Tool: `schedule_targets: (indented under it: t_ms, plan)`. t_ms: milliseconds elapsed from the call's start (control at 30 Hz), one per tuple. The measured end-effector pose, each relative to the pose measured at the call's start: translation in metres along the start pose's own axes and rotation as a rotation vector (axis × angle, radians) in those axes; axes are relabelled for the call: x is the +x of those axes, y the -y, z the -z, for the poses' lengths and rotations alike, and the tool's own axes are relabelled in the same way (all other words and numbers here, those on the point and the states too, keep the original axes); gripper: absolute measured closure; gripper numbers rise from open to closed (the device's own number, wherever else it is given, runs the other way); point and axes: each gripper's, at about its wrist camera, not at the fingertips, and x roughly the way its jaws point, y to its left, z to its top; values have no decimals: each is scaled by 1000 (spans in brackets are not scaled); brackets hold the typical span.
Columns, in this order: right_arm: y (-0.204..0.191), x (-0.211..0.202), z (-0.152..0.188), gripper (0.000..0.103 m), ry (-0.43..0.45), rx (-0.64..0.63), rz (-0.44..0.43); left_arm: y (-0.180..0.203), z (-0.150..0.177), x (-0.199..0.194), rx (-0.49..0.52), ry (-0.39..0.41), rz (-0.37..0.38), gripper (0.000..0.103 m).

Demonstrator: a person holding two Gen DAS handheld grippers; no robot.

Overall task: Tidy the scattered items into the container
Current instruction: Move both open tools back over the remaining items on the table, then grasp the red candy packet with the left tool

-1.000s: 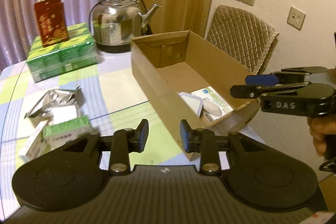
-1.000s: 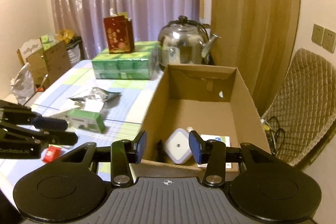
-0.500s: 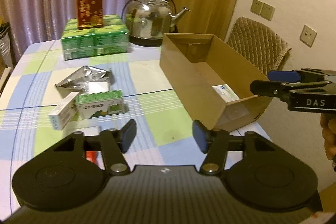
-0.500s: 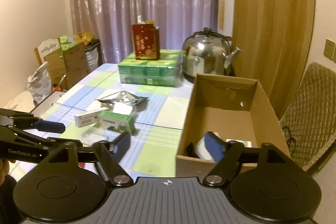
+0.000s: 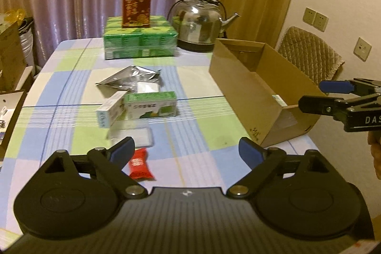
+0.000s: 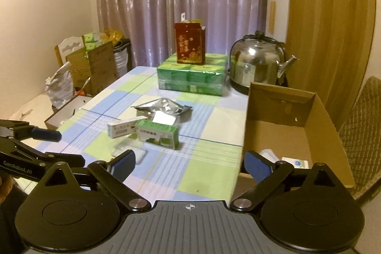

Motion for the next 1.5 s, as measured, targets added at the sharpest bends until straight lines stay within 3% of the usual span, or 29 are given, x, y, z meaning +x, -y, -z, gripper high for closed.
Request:
schedule_targets:
  t_ms: [200,467,867,1000,1200,1500]
  plan:
    - [-14,8,5,2,-21,-3,-27,-18,7,-8,-9,-6,-66,1]
    - [-35,33,20,2,-96,-11,-77,-43,24,-9,-6,-43,-145,1]
    - [-35,67,34,2,-172,10,-93,-58,36,13,1,-81,-164,3]
    - [-32,81,39,2,-198,21,-98,-59,39,30,10,-101,-169,9]
    - [-28,102,49,2,-232,3,-101,-58,43,70,17,-165,-151,30]
    - [-17,136,60,2,-269,48,-112,-58,44,122,18,-198,-132,42]
